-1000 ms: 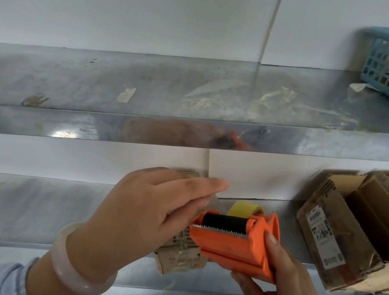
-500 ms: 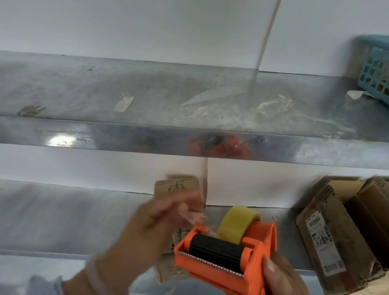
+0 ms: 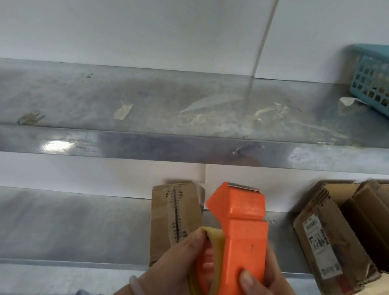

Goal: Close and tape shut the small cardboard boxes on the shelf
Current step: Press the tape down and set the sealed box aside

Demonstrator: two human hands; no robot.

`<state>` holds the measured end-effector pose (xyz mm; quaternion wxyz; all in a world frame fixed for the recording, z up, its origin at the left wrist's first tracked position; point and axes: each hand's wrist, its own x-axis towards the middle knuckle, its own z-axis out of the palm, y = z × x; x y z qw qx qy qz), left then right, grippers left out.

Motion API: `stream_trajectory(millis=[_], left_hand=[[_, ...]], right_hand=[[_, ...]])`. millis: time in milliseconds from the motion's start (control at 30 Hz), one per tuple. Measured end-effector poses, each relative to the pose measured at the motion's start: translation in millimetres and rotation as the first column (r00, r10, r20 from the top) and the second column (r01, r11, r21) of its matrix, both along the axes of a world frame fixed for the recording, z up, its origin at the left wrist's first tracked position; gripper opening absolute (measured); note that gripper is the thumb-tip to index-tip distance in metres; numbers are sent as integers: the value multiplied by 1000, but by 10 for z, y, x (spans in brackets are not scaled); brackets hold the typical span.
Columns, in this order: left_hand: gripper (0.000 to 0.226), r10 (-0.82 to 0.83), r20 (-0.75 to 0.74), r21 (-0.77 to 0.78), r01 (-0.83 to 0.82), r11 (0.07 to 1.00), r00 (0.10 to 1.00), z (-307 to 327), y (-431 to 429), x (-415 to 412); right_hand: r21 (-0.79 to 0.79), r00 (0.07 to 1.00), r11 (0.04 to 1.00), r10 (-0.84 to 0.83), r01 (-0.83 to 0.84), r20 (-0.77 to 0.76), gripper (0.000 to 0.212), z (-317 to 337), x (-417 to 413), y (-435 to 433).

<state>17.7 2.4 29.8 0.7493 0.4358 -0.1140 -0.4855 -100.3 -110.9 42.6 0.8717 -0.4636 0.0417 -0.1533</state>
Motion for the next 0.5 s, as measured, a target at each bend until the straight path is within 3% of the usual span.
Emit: stream_trajectory(millis=[67,167,333,433,500], left_hand=[[72,26,-46,10,-26,1000,999,7,-26,-27],[55,170,34,117,-173,978,985,-15,-71,-65],[40,291,157,239,-322,916,944,40,-96,-71],[48,292,299,261,-372,891,909,93,-74,-44],[52,272,378,285,-391,875,885,124,-69,-39]], right_hand=[[176,997,982,75,-68,-31,80,-85,10,-41],[285,992,958,63,-29,-108,84,-108,23,-70],[279,989,954,130,-106,-71,81,-65,54,-77],[170,991,985,55,-33,-126,84,-39,58,-70],[108,981,990,103,-86,-165,90,-41,63,-48]])
